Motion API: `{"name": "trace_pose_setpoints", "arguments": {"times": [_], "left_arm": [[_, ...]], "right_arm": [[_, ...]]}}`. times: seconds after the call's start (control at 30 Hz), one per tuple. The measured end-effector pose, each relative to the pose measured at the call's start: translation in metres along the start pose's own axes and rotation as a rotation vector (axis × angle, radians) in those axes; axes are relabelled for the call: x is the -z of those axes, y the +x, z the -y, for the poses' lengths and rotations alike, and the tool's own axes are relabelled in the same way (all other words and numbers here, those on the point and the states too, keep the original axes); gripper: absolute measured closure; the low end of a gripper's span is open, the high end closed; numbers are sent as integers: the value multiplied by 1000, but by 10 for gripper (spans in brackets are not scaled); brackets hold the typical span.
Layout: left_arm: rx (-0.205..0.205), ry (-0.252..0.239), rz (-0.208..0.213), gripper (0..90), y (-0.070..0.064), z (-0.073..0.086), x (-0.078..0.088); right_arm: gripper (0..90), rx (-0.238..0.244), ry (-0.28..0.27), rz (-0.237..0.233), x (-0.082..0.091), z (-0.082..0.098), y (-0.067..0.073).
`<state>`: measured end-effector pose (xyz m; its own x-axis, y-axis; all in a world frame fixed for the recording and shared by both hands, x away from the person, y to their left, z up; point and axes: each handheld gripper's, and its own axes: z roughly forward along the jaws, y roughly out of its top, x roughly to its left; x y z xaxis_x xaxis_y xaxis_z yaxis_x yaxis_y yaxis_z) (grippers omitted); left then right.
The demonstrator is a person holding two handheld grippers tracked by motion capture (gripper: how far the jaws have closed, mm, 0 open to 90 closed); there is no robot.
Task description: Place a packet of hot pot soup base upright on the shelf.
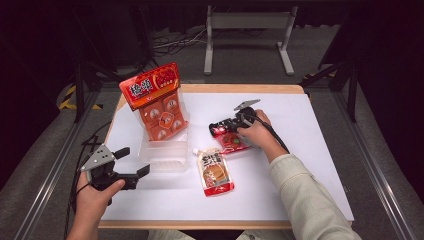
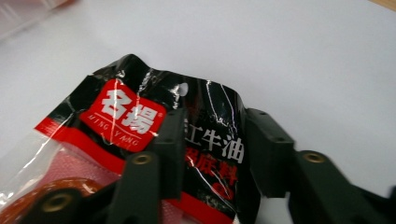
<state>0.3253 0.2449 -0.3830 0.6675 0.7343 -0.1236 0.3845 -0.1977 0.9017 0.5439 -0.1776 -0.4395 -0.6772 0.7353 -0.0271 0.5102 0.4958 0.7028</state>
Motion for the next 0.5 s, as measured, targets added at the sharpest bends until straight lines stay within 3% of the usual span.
{"name": "trace_pose_setpoints", "arguments": {"times": [0.03,0.07,0.1,0.2,0.33,0.5], "left_arm": [[0,0,0,56,0,0,0],[2,1,2,56,0,0,0],[0,1,0,56,0,0,0],[-1,3,1,56,1,0,-1],[1,2,2,57,2,0,-2],[5,-1,4,57,2,-1,-3]], "right_arm": [[718,6,2,-7,1,0,1],[718,6,2,-7,1,0,1],[796,10,3,-12,1,0,2],[865,23,1,-22,2,1,3],[887,27,9,-17,4,0,4],[888,-2,-51,-45,19,0,1]]}}
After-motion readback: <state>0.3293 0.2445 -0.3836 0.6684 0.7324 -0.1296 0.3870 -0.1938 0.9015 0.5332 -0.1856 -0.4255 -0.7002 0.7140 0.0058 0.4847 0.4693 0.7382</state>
